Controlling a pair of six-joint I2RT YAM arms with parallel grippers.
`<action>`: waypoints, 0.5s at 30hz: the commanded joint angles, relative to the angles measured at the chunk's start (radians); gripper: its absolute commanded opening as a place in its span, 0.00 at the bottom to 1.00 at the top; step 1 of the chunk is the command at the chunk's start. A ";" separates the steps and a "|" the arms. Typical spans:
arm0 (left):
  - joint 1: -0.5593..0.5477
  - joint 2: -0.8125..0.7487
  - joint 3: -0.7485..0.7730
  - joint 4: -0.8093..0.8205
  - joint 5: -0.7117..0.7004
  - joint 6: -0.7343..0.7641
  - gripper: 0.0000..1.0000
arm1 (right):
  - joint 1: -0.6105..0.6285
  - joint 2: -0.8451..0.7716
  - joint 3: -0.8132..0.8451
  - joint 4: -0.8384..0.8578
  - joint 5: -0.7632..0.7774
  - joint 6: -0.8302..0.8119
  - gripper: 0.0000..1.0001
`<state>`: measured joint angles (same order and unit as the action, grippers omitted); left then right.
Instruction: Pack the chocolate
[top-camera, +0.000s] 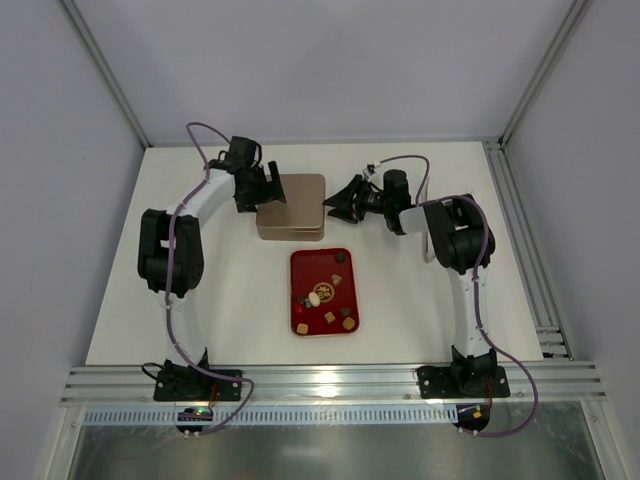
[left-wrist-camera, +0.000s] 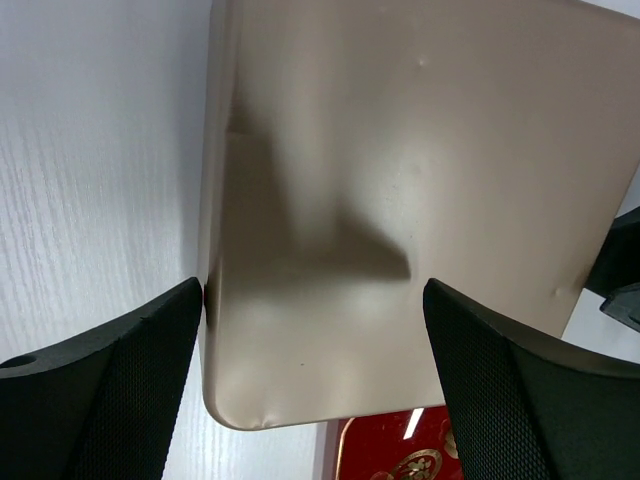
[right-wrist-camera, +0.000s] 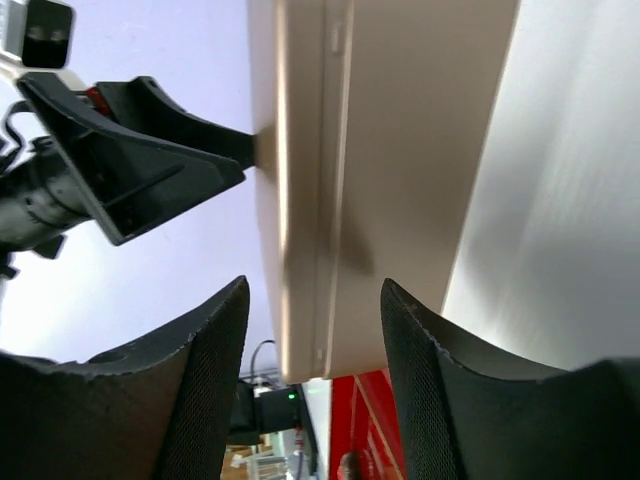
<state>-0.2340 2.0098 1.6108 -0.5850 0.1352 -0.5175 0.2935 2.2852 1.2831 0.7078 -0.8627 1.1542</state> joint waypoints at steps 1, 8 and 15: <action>-0.016 0.029 0.060 -0.073 -0.074 0.031 0.88 | 0.009 -0.067 0.047 -0.161 0.033 -0.148 0.57; -0.045 0.089 0.135 -0.173 -0.161 0.060 0.89 | 0.041 -0.087 0.120 -0.462 0.116 -0.350 0.59; -0.062 0.122 0.181 -0.233 -0.203 0.068 0.89 | 0.056 -0.079 0.134 -0.542 0.155 -0.393 0.53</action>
<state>-0.2928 2.0987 1.7649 -0.7437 -0.0116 -0.4770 0.3397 2.2391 1.3991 0.2729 -0.7681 0.8421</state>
